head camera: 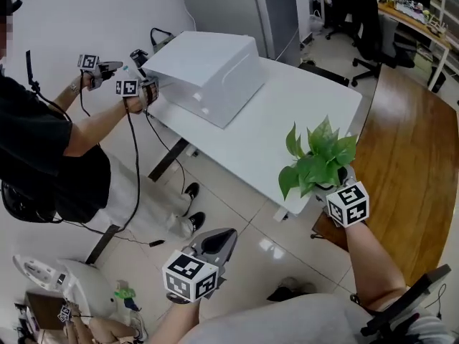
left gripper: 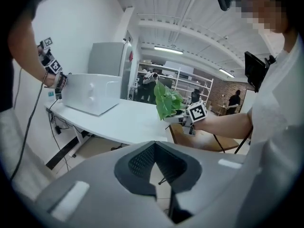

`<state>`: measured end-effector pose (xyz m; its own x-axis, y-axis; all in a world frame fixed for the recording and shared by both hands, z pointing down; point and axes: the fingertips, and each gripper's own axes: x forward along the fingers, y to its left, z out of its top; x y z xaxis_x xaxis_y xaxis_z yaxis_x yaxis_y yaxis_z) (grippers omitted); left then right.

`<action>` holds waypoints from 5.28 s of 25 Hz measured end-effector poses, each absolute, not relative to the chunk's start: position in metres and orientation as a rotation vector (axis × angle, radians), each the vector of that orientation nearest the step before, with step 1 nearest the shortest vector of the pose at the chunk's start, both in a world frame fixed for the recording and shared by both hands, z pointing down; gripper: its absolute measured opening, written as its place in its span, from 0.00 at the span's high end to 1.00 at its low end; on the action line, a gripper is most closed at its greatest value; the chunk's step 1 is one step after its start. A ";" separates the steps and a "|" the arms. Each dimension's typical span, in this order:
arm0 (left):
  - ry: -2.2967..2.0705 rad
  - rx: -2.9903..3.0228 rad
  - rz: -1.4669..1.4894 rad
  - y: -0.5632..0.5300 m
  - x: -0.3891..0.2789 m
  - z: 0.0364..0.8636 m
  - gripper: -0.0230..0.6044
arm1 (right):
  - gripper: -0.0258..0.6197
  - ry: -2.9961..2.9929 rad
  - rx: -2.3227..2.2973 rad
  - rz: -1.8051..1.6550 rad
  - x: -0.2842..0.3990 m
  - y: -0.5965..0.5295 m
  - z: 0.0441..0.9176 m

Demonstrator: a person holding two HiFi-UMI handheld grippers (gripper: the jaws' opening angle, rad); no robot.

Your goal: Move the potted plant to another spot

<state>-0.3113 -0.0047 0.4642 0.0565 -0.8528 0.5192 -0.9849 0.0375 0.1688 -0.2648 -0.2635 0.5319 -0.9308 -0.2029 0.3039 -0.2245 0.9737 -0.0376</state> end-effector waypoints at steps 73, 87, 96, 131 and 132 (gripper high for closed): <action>-0.829 2.553 0.552 -0.249 0.069 0.511 0.97 | 0.25 -2.379 1.396 0.331 0.282 -0.325 0.613; -0.796 2.528 0.583 -0.242 0.076 0.518 0.97 | 0.13 -2.429 1.343 0.345 0.282 -0.326 0.610; -0.853 2.503 0.604 -0.223 0.077 0.515 0.97 | 0.11 -2.429 1.289 0.489 0.317 -0.268 0.602; -1.024 2.692 0.387 0.181 -0.018 0.391 0.97 | 0.96 -2.943 1.070 0.447 0.127 0.201 0.351; -1.037 2.693 0.383 0.187 -0.017 0.388 0.97 | 0.96 -2.932 1.072 0.441 0.129 0.205 0.348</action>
